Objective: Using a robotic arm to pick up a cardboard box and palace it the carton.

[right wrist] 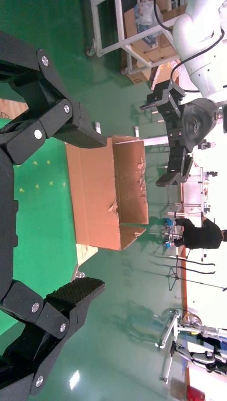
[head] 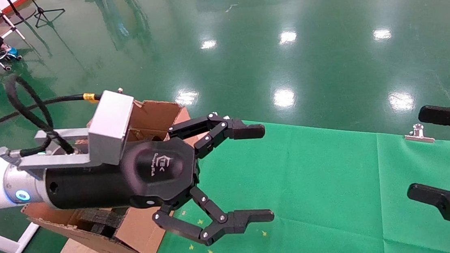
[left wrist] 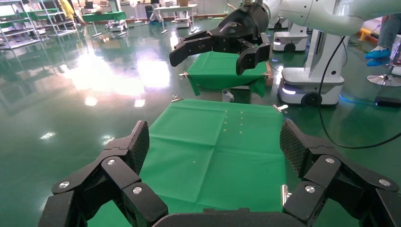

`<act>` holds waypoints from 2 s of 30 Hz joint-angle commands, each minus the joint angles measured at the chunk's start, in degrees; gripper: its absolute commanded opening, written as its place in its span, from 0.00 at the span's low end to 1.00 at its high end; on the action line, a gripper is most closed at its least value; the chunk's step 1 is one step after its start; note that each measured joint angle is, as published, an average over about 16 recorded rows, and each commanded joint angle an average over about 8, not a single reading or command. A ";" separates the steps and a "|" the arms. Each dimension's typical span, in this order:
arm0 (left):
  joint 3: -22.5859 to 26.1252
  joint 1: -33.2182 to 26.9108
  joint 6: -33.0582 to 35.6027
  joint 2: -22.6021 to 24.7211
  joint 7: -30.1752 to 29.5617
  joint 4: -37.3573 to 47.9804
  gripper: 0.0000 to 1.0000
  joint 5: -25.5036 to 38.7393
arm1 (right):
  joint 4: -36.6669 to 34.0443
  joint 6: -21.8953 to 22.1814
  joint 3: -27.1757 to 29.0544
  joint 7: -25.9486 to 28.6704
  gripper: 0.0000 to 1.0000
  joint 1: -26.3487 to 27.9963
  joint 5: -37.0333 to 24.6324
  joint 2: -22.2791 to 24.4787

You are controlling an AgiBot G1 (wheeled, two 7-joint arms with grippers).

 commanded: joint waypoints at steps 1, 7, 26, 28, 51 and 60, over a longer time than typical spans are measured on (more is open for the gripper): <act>0.00 0.00 0.00 0.00 0.00 0.00 1.00 0.01 | 0.00 0.00 0.00 0.00 1.00 0.00 0.00 0.00; 0.00 0.00 0.00 0.00 0.00 0.00 1.00 0.01 | 0.00 0.00 0.00 0.00 1.00 0.00 0.00 0.00; 0.00 0.00 0.00 0.00 0.00 0.00 1.00 0.01 | 0.00 0.00 0.00 0.00 1.00 0.00 0.00 0.00; 0.00 0.00 0.00 0.00 0.00 0.00 1.00 0.01 | 0.00 0.00 0.00 0.00 1.00 0.00 0.00 0.00; 0.00 0.00 0.00 0.00 0.00 0.00 1.00 0.01 | 0.00 0.00 0.00 0.00 1.00 0.00 0.00 0.00; 0.00 0.00 0.00 0.00 0.00 0.00 1.00 0.01 | 0.00 0.00 0.00 0.00 1.00 0.00 0.00 0.00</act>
